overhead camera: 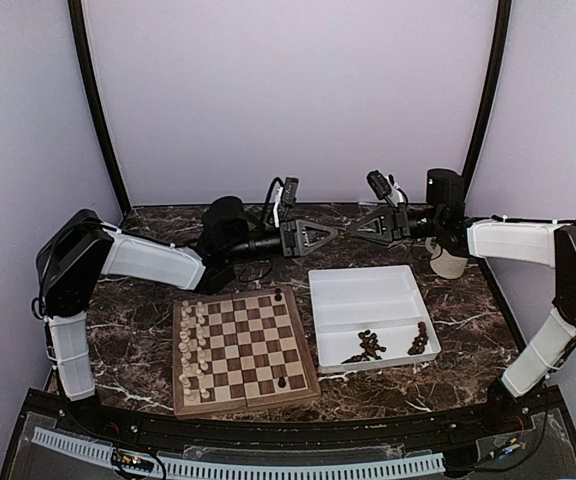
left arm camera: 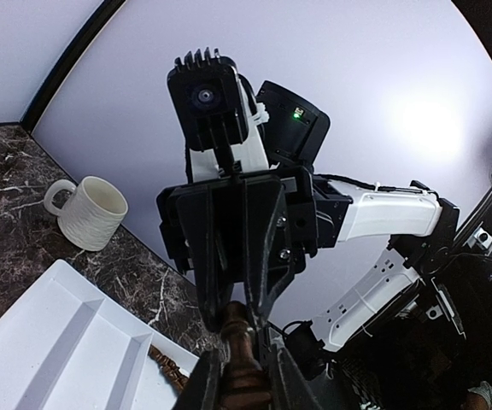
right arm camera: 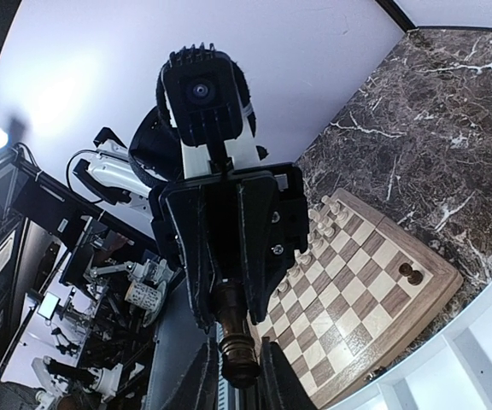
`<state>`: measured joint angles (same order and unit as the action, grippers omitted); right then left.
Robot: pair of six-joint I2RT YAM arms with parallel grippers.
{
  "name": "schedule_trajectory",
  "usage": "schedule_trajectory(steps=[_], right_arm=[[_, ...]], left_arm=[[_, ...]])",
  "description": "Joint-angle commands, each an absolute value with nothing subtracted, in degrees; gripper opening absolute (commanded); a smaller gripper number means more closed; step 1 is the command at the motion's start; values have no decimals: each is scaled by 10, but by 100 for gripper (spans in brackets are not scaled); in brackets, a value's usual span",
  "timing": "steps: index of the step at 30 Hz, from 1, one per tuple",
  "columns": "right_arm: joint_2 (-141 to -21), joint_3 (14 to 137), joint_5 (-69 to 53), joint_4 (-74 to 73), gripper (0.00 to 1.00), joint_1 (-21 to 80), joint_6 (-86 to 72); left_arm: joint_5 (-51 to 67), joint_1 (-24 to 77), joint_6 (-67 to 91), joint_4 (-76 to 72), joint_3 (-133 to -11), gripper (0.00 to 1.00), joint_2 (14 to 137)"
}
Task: Set up the chess pieces on the board
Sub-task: Pass from the left arm to the right, then place the bishop on e8.
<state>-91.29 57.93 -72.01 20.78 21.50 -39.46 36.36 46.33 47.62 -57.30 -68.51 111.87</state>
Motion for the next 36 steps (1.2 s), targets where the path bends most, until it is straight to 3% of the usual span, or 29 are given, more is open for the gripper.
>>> schedule_trajectory(steps=[1,4,9,14,17,22,29,36], right_arm=[[-911,591,-727,225,12,222,-386],[-909,593,-728,220,5,225,-378],[-911,643,-706,55,2,226,-234],[-933,752,-623,-175,1,228,-38],[-956,809,-573,-257,1,234,38],[-997,895,-488,-364,1,262,137],[-1059,994,-367,-464,2,344,230],[-1112,1054,-264,-525,2,433,291]], left_arm=[[366,468,478,-583,-703,8,1117],[359,468,473,-558,-706,12,1116],[269,468,403,-436,-700,46,1084],[180,467,308,-321,-690,69,1016],[122,466,234,-263,-677,75,963],[-2,449,182,-214,-607,94,877],[-33,347,207,-152,-546,98,773],[-71,322,154,-113,-533,98,721]])
